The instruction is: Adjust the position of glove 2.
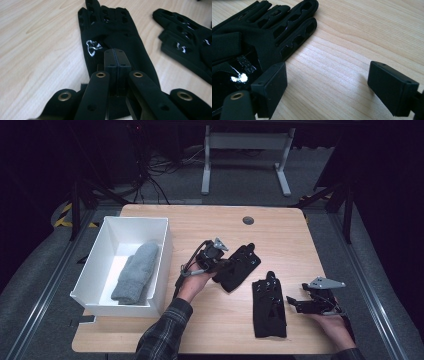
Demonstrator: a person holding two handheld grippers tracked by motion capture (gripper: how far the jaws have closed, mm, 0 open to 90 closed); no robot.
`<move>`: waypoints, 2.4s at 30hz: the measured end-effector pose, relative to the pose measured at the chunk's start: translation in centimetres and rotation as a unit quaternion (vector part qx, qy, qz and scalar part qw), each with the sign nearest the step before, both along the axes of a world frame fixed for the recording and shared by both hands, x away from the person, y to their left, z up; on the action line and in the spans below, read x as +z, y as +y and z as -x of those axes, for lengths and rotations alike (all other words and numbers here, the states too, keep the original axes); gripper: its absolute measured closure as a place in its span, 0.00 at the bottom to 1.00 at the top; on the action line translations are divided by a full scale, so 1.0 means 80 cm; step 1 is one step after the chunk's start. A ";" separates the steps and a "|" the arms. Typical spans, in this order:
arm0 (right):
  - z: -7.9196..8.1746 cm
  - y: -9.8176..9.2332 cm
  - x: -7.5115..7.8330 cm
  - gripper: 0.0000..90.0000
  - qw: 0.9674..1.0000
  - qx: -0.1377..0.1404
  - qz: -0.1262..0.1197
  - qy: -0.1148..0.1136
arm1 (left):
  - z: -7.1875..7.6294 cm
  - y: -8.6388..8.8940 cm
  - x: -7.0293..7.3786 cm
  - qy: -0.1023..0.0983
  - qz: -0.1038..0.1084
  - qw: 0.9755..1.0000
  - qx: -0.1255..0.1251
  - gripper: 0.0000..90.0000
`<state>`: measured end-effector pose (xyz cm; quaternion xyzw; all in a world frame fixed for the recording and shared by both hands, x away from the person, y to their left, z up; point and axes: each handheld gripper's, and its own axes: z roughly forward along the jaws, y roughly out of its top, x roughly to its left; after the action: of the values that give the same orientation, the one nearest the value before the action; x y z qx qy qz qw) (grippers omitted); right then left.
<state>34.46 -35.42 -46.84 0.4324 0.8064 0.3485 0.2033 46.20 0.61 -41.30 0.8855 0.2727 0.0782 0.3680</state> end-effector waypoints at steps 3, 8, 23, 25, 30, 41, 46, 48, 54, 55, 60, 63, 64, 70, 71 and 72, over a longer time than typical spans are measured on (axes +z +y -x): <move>0.000 0.000 0.000 0.18 1.000 0.000 0.000 0.000 | -0.014 -0.007 -0.007 0.007 0.001 1.000 0.006 1.00; 0.000 0.000 0.000 0.18 1.000 0.000 0.000 0.000 | -0.030 -0.017 -0.027 0.017 -0.010 1.000 0.016 1.00; 0.000 0.000 0.000 0.18 1.000 0.000 0.000 0.000 | -0.018 -0.007 -0.051 0.034 -0.017 0.999 0.018 1.00; 0.000 0.000 0.000 0.18 1.000 0.000 0.001 0.000 | -0.009 -0.003 -0.051 0.036 -0.017 0.999 0.016 1.00; 0.000 0.000 0.000 0.18 1.000 0.000 0.001 0.000 | 0.008 0.007 -0.051 0.044 -0.015 0.999 0.010 1.00; 0.000 0.001 0.000 0.18 1.000 -0.001 0.001 0.000 | 0.052 0.032 -0.052 0.056 -0.011 0.998 0.001 1.00; 0.000 0.001 0.000 0.18 1.000 -0.001 0.001 0.000 | 0.071 0.041 -0.052 0.068 -0.010 0.998 0.000 1.00; 0.001 0.001 0.000 0.18 1.000 -0.002 0.001 0.000 | 0.079 0.045 -0.052 0.073 -0.007 0.997 -0.002 1.00; 0.001 0.001 0.000 0.18 1.000 -0.002 0.001 0.000 | 0.099 0.052 -0.052 0.079 -0.007 0.997 -0.010 1.00; 0.000 0.001 0.000 0.18 1.000 -0.001 0.002 -0.001 | 0.102 0.052 -0.052 0.080 -0.008 0.997 -0.012 1.00; 0.000 0.001 0.000 0.18 1.000 -0.001 0.002 -0.001 | 0.118 0.056 -0.051 0.077 -0.017 0.997 -0.019 1.00; 0.000 0.001 0.000 0.18 1.000 -0.001 0.001 0.000 | 0.127 0.060 -0.051 0.077 -0.017 0.997 -0.020 1.00; 0.000 0.001 0.000 0.18 1.000 -0.001 0.001 -0.001 | 0.129 0.061 -0.052 0.079 -0.014 0.997 -0.017 1.00; 0.000 0.001 0.000 0.18 1.000 -0.001 0.001 -0.001 | 0.130 0.068 -0.044 0.068 0.004 0.998 0.002 0.93; 0.000 0.001 0.000 0.18 1.000 -0.001 0.001 -0.001 | 0.129 0.070 -0.041 0.066 0.012 0.998 0.010 0.91; 0.000 0.001 0.000 0.18 1.000 -0.001 0.001 -0.001 | 0.128 0.071 -0.040 0.062 0.013 0.998 0.018 0.88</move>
<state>34.43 -35.37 -46.85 0.4326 0.8063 0.3477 0.2047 35.95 6.28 -44.47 0.8787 0.3117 0.0264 0.3606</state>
